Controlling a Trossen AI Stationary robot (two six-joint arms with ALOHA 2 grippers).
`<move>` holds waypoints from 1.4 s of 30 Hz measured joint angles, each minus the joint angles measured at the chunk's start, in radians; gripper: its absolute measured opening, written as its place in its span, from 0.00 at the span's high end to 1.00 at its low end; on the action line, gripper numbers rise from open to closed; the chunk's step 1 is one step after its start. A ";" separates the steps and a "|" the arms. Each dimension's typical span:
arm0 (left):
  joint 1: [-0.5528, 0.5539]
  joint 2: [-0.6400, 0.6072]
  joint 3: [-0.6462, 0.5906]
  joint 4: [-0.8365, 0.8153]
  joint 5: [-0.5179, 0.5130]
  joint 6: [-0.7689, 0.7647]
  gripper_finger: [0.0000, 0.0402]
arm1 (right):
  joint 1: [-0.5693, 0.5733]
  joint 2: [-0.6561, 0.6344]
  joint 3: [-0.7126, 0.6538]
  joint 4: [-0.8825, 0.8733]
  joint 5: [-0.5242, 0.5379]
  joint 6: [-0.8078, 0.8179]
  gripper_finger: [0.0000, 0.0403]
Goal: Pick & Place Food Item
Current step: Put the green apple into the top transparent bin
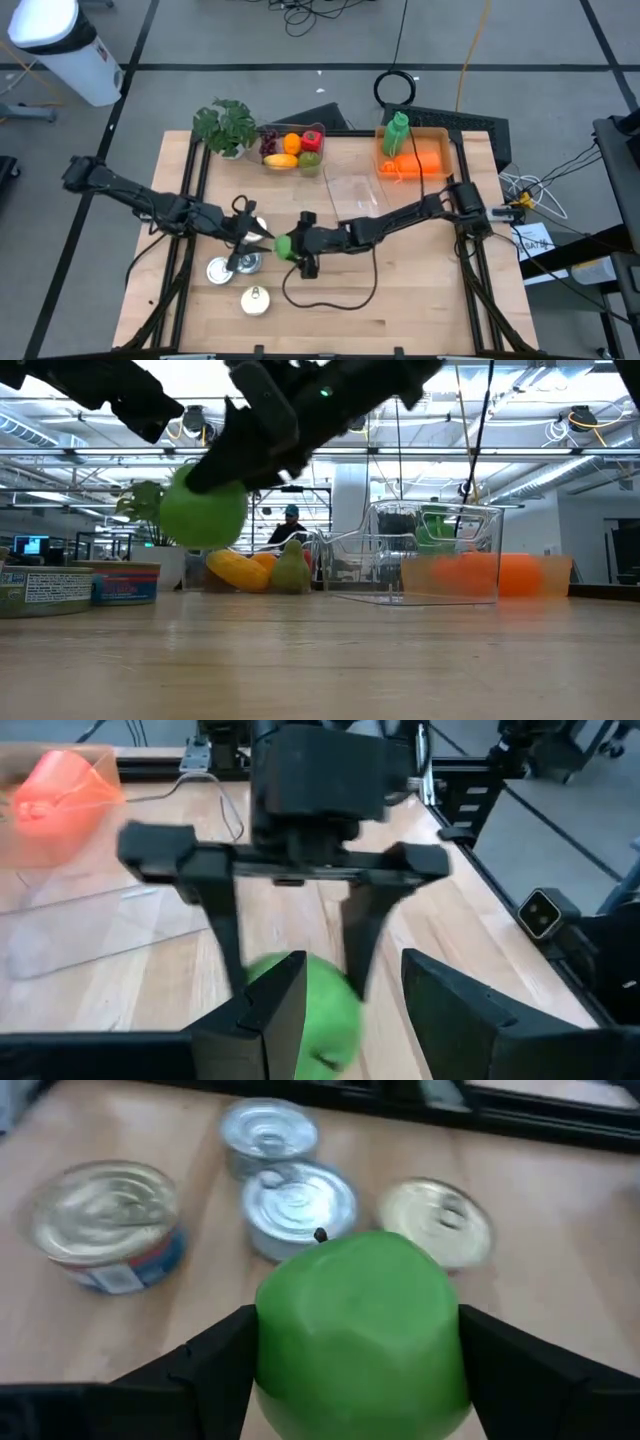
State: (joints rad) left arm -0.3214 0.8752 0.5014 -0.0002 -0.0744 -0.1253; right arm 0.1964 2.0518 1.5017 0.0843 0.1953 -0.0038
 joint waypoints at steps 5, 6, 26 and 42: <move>-0.032 0.025 0.016 0.007 -0.047 0.026 0.56 | 0.018 -0.079 -0.170 0.185 0.142 0.047 0.30; -0.038 0.029 0.022 0.007 -0.065 0.027 0.56 | 0.020 -0.097 -0.208 0.240 0.155 0.053 0.30; -0.043 0.238 0.050 0.133 -0.294 0.153 0.56 | 0.022 -0.153 -0.412 0.631 0.170 0.072 0.30; -0.043 0.238 0.050 0.123 -0.303 0.154 0.81 | 0.021 -0.153 -0.412 0.638 0.169 0.071 0.30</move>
State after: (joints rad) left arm -0.3641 1.1133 0.5510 0.1224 -0.3769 0.0292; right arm 0.2176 1.8992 1.0897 0.7223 0.3638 0.0673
